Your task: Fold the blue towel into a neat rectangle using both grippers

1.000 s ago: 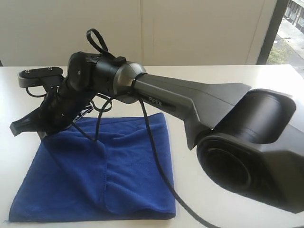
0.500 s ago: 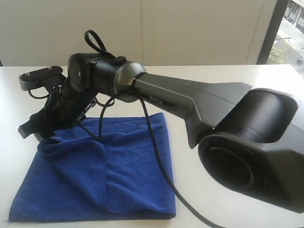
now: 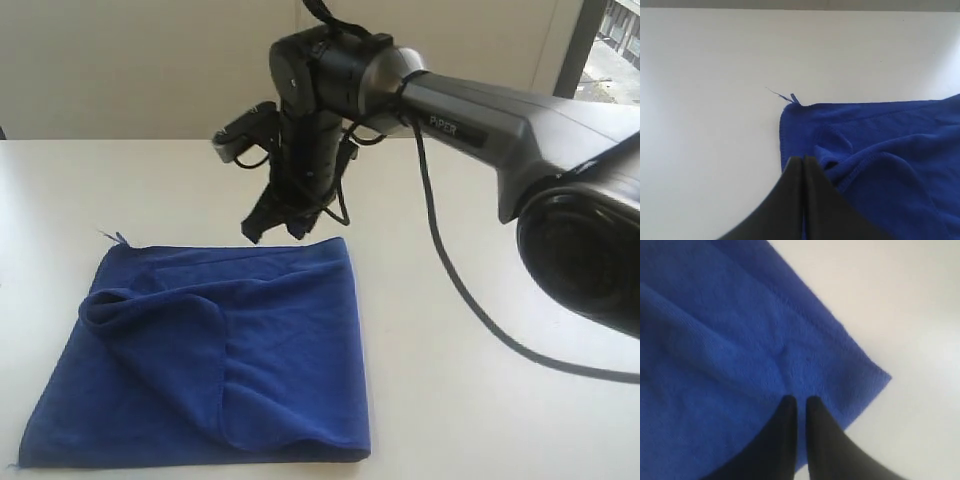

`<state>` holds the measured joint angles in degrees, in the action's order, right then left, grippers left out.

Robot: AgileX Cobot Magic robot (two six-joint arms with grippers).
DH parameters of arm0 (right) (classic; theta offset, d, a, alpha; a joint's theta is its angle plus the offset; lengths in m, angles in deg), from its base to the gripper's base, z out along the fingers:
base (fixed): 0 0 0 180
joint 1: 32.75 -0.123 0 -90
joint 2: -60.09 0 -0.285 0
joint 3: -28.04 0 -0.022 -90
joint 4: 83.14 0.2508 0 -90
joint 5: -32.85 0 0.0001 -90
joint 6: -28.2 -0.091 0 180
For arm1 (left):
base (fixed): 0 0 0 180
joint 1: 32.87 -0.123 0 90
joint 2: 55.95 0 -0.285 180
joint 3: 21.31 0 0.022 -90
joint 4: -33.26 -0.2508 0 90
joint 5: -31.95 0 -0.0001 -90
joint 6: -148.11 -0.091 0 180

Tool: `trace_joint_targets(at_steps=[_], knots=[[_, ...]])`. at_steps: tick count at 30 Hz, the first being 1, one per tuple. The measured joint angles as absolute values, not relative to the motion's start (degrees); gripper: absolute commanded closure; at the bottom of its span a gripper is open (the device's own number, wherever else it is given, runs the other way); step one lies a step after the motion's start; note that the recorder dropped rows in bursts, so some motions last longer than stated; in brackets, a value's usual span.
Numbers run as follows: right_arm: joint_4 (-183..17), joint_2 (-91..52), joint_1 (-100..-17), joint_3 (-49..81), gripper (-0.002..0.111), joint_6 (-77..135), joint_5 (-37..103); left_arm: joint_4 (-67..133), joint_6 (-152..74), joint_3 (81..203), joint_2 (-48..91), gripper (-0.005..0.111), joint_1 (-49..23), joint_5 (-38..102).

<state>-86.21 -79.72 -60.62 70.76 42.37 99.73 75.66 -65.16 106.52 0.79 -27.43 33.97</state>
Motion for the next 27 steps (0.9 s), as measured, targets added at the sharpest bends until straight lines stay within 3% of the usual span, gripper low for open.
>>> trace_joint_targets(at_steps=[13, 27], knots=[[-80.6, -80.0, -59.8, 55.3, 0.108, 46.8, 96.4, 75.7, -65.2, 106.5, 0.8, 0.107, -27.4, 26.1], [-94.1, -75.1, -56.2, 43.9, 0.108, 38.7, 94.7, 76.0, -67.9, 107.8, 0.9, 0.107, -27.4, 17.1]])
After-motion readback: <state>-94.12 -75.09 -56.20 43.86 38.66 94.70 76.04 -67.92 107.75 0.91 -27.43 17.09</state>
